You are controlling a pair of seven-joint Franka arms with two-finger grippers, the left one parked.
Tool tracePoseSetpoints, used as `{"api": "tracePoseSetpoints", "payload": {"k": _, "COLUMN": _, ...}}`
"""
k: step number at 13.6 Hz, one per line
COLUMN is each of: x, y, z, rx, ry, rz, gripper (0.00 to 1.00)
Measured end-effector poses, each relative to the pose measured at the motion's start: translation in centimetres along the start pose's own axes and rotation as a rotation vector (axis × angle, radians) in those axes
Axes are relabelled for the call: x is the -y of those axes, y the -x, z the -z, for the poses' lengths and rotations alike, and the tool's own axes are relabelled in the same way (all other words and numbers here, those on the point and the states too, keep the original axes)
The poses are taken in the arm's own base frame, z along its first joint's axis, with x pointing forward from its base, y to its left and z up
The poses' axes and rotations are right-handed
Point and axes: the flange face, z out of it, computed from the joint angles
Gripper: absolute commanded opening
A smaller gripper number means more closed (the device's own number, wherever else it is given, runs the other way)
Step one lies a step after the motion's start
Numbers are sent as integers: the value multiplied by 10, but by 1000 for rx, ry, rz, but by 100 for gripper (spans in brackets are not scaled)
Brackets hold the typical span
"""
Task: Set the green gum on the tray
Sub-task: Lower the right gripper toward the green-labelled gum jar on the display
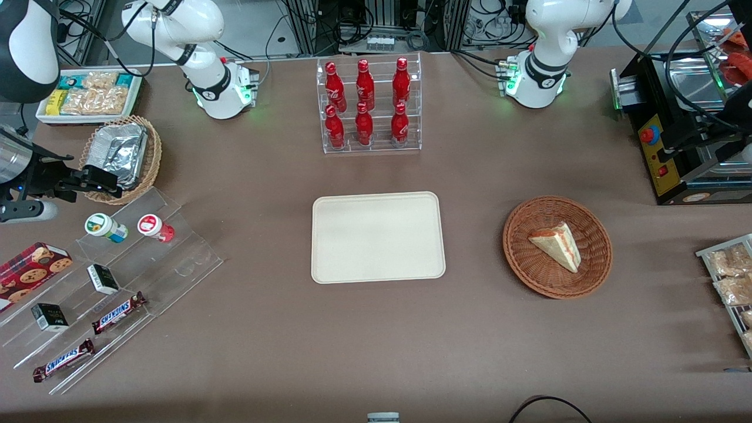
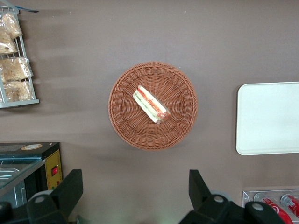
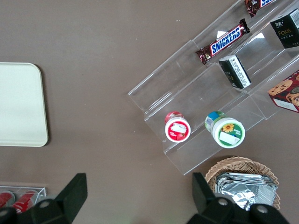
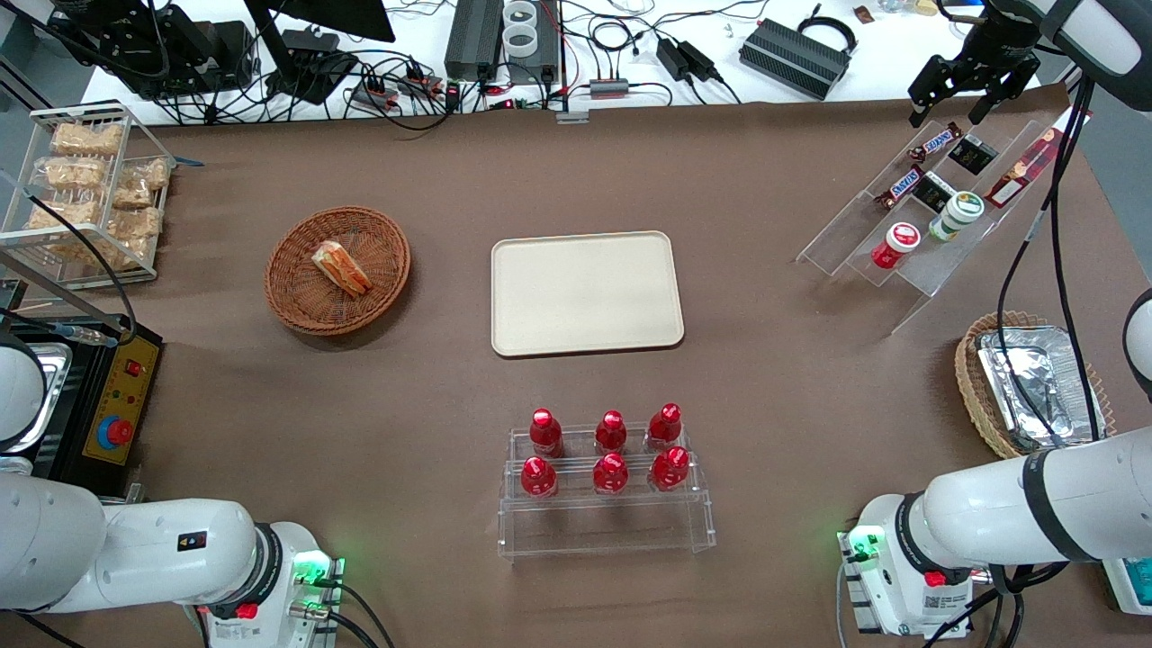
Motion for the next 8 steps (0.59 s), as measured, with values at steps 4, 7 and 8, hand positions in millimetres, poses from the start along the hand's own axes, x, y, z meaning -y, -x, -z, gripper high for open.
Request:
{"api": "tracePoseSetpoints", "payload": {"k": 4, "x": -1, "y": -1, "z": -1, "rx": 0, "ry": 0, "rz": -2, "gripper": 100}}
{"api": "tracePoseSetpoints", "payload": {"k": 7, "x": -16, "y": -5, "z": -19, "rx": 20, "ry": -3, "rz": 36, "gripper": 100}}
{"api": "tracePoseSetpoints", "payload": {"k": 8, "x": -26, "y": -8, "z": -31, "rx": 17, "ry": -4, "rz": 62, "gripper": 100}}
